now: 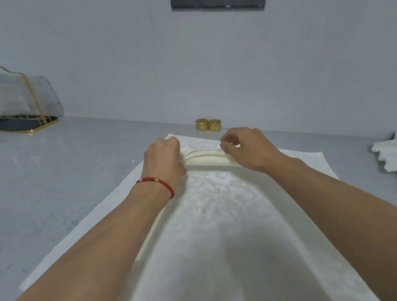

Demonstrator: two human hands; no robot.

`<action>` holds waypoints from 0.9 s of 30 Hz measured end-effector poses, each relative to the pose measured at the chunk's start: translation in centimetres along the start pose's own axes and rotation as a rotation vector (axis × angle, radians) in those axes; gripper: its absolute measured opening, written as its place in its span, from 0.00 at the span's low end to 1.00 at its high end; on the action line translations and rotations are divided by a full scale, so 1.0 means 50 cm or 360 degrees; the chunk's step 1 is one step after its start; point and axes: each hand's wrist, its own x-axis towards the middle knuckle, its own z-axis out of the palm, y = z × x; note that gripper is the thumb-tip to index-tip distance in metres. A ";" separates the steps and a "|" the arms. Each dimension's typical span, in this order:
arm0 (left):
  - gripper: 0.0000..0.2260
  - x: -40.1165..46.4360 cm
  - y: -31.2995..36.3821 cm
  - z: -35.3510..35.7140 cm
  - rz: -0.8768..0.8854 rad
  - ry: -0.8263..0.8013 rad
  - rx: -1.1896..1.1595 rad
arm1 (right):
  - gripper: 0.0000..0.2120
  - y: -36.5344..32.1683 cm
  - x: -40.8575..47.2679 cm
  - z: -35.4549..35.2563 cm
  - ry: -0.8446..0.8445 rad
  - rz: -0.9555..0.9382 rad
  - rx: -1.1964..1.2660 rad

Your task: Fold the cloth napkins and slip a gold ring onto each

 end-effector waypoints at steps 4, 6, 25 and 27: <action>0.16 -0.006 -0.030 0.055 -0.0126 0.0042 -0.0038 | 0.12 0.044 0.118 0.057 0.0141 0.0291 0.0004; 0.18 -0.001 -0.030 0.068 -0.0133 0.0040 -0.0086 | 0.12 0.061 0.176 0.075 0.0125 0.0394 -0.0053; 0.20 -0.001 -0.009 0.062 -0.0127 0.0104 0.0101 | 0.06 0.111 0.267 0.054 0.0378 0.0377 -0.0027; 0.20 -0.001 -0.014 0.063 -0.0099 0.0174 0.0048 | 0.09 0.102 0.182 -0.003 0.0547 0.0449 0.0278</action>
